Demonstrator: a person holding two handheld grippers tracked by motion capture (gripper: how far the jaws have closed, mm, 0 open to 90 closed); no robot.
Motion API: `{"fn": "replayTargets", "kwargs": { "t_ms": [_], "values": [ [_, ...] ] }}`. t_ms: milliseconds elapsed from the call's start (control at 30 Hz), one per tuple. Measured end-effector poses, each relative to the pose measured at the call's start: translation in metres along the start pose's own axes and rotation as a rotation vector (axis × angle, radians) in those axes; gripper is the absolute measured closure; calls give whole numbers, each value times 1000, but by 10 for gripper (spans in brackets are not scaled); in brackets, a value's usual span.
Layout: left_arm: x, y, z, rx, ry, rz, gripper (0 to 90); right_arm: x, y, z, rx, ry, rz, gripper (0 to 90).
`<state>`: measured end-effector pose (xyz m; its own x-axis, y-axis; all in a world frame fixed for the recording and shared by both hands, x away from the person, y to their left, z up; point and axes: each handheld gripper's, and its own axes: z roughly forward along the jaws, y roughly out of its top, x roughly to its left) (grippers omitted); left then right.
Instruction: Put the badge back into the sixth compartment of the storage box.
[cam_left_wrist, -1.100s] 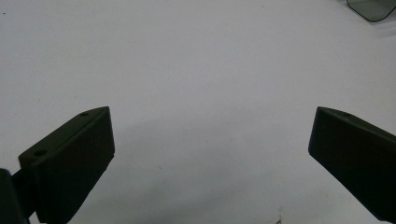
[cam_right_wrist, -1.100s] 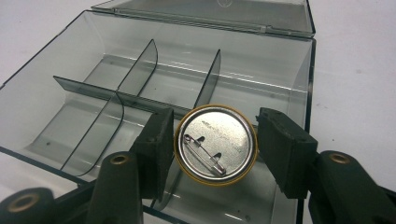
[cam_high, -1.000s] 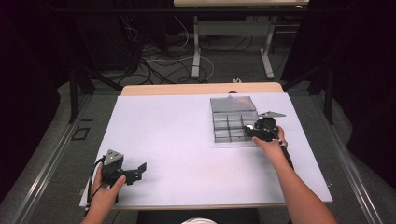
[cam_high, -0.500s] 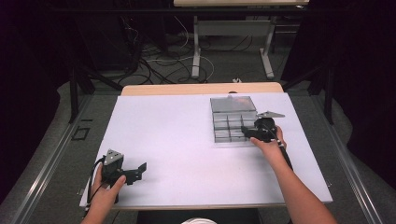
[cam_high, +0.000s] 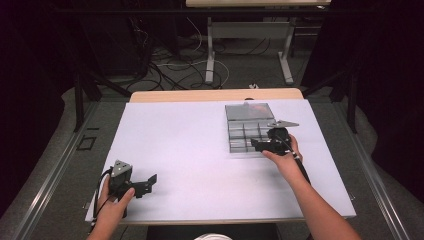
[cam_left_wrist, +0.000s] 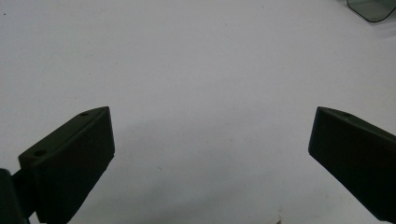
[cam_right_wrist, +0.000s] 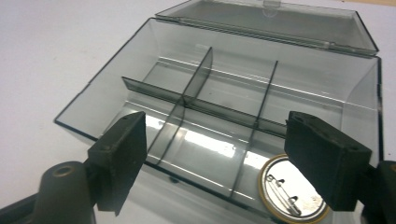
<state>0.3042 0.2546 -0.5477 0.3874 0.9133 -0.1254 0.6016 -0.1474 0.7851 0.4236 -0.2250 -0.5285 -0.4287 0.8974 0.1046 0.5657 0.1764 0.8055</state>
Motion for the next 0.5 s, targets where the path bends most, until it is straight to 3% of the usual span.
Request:
{"fn": "replayTargets", "kwargs": {
  "t_ms": [400,500],
  "values": [
    [0,0,-1,0,-1,-2,6,21,0,-11,-14,40,-10,151],
    [0,0,-1,1,0,-1,6,25,-1,-14,-20,51,-36,147]
  ]
}}
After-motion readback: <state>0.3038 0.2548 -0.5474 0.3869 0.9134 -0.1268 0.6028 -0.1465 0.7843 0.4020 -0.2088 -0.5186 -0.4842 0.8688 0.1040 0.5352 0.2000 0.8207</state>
